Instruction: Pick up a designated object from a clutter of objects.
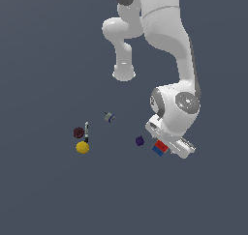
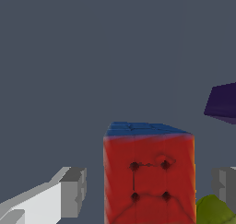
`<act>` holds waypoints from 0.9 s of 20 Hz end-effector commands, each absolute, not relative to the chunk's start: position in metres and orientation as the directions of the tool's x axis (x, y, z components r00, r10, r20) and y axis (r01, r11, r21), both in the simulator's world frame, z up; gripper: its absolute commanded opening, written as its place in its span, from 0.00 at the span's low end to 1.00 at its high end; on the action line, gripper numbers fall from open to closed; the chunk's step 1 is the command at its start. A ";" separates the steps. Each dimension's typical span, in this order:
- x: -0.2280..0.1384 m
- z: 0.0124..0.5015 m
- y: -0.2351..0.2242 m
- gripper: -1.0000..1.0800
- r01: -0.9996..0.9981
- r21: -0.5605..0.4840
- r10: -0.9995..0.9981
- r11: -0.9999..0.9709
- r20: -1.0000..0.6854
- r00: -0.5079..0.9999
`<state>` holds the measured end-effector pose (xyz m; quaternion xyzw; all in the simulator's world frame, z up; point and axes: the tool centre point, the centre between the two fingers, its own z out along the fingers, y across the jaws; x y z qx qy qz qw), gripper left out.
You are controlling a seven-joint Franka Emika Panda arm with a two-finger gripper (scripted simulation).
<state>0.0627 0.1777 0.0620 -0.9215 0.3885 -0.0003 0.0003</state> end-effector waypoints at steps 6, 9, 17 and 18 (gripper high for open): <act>0.062 0.034 0.178 0.96 -0.717 0.000 -0.717 -0.697 0.000 0.697; 0.063 0.033 0.178 0.00 -0.717 0.000 -0.717 -0.697 0.000 0.697; 0.063 0.033 0.178 0.00 -0.717 0.000 -0.717 -0.697 0.000 0.697; 0.063 0.033 0.178 0.00 -0.717 0.000 -0.717 -0.697 0.000 0.697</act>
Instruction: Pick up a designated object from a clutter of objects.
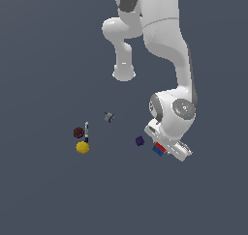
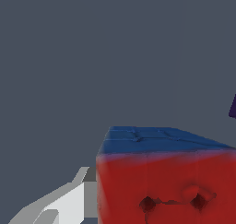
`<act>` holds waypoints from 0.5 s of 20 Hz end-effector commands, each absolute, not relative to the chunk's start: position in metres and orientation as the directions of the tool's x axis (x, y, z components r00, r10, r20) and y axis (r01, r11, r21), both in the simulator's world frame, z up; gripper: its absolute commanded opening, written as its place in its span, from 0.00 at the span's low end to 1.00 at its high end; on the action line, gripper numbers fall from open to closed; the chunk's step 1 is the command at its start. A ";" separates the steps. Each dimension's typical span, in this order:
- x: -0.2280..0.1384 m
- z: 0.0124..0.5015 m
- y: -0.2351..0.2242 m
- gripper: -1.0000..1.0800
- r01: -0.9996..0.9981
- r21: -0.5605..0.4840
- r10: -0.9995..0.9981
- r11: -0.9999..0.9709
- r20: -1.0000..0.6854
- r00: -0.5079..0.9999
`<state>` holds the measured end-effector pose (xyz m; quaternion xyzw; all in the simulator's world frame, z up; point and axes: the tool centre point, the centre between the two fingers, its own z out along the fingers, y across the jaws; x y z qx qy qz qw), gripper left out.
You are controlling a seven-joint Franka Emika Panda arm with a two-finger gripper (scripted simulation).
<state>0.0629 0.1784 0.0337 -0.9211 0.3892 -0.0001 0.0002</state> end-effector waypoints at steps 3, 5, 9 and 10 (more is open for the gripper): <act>0.063 0.034 0.177 0.00 -0.717 0.000 -0.717 -0.697 0.000 0.697; 0.063 0.037 0.174 0.00 -0.717 0.000 -0.717 -0.697 0.000 0.697; 0.063 0.048 0.163 0.00 -0.717 0.000 -0.717 -0.697 0.000 0.697; 0.063 0.052 0.158 0.00 -0.717 0.000 -0.717 -0.697 0.000 0.697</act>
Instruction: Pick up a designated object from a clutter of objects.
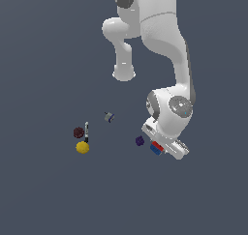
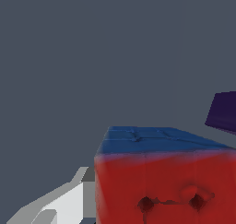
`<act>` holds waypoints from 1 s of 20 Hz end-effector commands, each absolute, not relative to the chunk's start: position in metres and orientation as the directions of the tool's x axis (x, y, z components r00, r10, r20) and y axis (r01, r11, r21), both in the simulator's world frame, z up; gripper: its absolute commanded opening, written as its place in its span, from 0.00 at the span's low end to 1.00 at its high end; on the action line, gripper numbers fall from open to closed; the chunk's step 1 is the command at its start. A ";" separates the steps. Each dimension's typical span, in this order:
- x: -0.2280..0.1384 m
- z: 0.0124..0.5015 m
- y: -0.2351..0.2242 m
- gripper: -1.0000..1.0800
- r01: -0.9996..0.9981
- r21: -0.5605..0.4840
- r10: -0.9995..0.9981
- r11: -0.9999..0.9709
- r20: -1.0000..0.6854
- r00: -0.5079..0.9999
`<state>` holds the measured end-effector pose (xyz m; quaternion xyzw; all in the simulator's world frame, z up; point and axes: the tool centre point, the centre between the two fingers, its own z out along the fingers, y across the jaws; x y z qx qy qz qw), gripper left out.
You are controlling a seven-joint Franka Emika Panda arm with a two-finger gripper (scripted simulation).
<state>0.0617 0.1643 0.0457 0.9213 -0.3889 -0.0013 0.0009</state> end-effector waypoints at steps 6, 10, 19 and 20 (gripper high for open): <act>0.063 0.089 0.121 0.00 -0.717 -0.001 -0.717 -0.697 0.000 0.697; 0.062 0.124 0.085 0.00 -0.717 -0.001 -0.717 -0.697 -0.001 0.697; 0.063 0.207 0.001 0.00 -0.717 -0.002 -0.717 -0.697 -0.002 0.697; 0.063 0.216 -0.008 0.00 -0.717 -0.002 -0.717 -0.697 -0.002 0.697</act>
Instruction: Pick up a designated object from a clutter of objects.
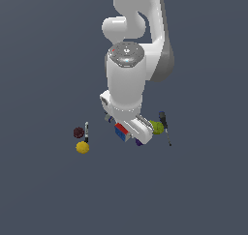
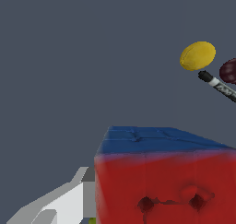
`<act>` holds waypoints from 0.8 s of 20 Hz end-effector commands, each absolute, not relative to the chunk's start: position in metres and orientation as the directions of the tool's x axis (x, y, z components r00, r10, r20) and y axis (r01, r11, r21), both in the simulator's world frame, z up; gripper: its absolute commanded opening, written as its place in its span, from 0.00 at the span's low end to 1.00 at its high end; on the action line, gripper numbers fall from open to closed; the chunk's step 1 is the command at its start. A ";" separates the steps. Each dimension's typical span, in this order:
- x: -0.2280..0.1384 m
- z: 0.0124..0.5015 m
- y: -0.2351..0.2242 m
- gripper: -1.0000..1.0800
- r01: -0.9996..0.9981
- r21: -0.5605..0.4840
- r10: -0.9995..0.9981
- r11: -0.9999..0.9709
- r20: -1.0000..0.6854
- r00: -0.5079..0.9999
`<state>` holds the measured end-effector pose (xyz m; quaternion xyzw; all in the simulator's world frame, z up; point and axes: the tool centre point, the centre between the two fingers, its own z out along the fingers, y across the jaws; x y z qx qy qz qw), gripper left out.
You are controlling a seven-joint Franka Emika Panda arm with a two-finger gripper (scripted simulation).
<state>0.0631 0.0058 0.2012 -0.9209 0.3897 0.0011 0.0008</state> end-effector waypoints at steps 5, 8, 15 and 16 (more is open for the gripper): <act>0.064 0.262 -0.055 0.00 -0.717 -0.002 -0.717 -0.697 -0.002 0.697; 0.065 0.289 -0.082 0.00 -0.717 -0.002 -0.717 -0.697 -0.002 0.697; 0.068 0.351 -0.144 0.00 -0.717 -0.001 -0.717 -0.697 -0.001 0.697; 0.069 0.358 -0.152 0.00 -0.717 -0.001 -0.717 -0.697 -0.001 0.697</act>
